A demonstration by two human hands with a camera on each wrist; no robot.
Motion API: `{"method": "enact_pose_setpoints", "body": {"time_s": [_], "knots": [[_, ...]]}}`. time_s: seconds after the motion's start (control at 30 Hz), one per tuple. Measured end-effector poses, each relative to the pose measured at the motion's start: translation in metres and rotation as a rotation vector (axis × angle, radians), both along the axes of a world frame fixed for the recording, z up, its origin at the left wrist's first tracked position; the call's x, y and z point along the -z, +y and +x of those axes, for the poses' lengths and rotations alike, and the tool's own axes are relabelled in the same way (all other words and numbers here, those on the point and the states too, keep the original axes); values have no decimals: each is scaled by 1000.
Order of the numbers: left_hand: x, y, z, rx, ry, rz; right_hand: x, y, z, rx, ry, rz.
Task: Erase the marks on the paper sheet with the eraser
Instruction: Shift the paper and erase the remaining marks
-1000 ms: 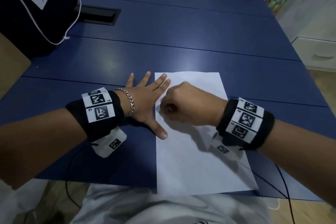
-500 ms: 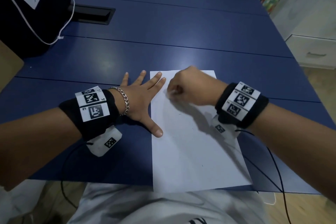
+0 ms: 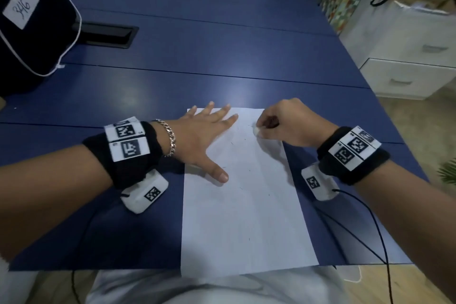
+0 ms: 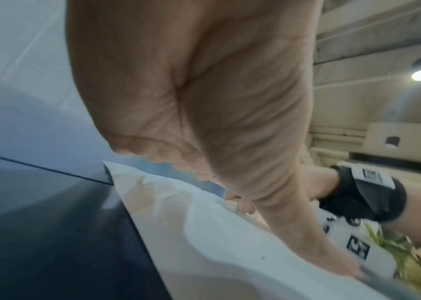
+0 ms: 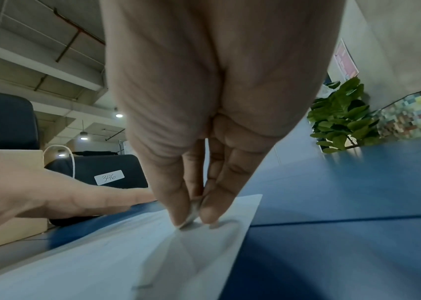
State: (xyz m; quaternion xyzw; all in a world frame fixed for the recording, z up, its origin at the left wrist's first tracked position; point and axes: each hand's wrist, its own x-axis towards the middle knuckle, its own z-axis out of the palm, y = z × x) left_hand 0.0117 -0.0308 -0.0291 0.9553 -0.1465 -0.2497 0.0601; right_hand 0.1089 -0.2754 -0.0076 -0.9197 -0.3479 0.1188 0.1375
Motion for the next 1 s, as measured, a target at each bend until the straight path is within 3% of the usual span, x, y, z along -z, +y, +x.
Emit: {"method": "enact_pose_setpoints", "body": {"time_s": [0.33, 0.5, 0.63, 0.83, 1.0], "knots": [[13, -7, 13, -25, 54, 83, 1, 20, -11, -51, -30, 27], [12, -8, 15, -37, 69, 120, -1, 27, -43, -335, 18, -134], [10, -9, 14, -37, 69, 137, -4, 17, -9, -102, -76, -85], [11, -10, 15, -31, 87, 152, -5, 15, -45, -293, -27, -173], [7, -14, 17, -34, 86, 199, -9, 1, -21, -95, -86, -108]]}}
